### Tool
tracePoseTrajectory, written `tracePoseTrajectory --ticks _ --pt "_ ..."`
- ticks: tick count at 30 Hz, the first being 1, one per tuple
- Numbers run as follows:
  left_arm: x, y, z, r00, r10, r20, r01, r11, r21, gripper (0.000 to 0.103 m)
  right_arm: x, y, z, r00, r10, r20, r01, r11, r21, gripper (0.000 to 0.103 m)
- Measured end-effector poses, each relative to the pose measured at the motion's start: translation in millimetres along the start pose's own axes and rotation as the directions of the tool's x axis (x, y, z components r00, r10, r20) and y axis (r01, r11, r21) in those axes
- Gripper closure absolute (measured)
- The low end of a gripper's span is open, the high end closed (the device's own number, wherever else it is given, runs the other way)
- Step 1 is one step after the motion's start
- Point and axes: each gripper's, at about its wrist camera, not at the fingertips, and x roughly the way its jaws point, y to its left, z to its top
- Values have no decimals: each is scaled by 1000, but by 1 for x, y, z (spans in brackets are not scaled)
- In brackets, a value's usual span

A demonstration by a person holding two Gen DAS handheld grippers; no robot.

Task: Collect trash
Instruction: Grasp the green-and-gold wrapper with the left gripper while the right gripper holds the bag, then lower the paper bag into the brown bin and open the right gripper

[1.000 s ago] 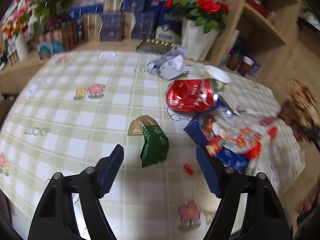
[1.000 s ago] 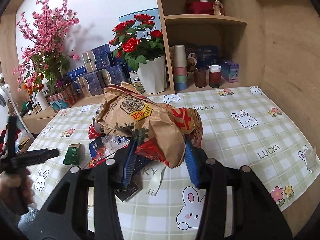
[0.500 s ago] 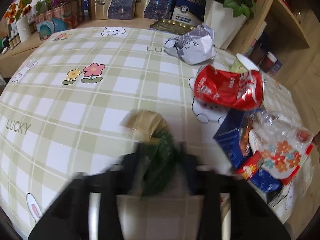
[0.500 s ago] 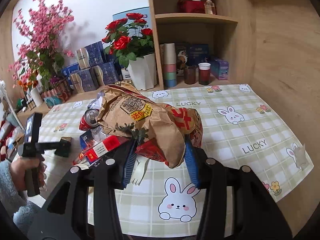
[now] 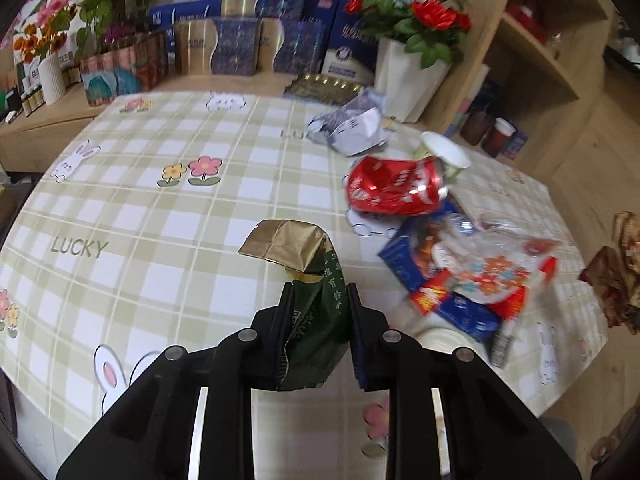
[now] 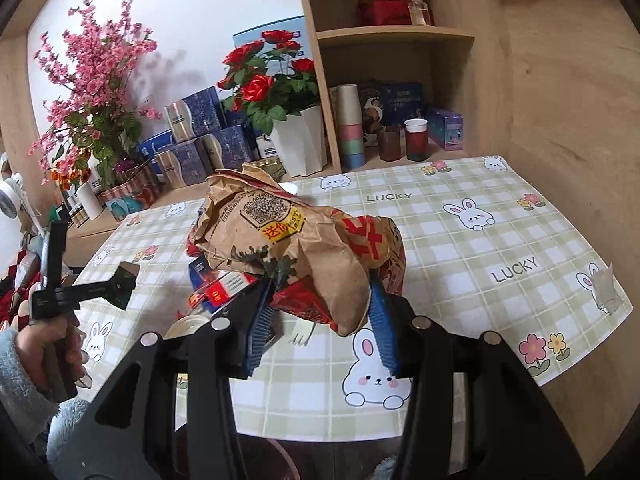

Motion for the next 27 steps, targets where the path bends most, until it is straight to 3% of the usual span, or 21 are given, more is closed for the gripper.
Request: tracePoseTrajectory --ticks 16,27 --pt "-121 -28 -63 990 -116 83 107 988 107 79 -29 23 -26 998 56 -36 -58 997 -51 56" --pt "-164 -30 -118 986 -131 108 118 986 115 79 -28 39 -61 984 122 -132 -131 990 -59 56"
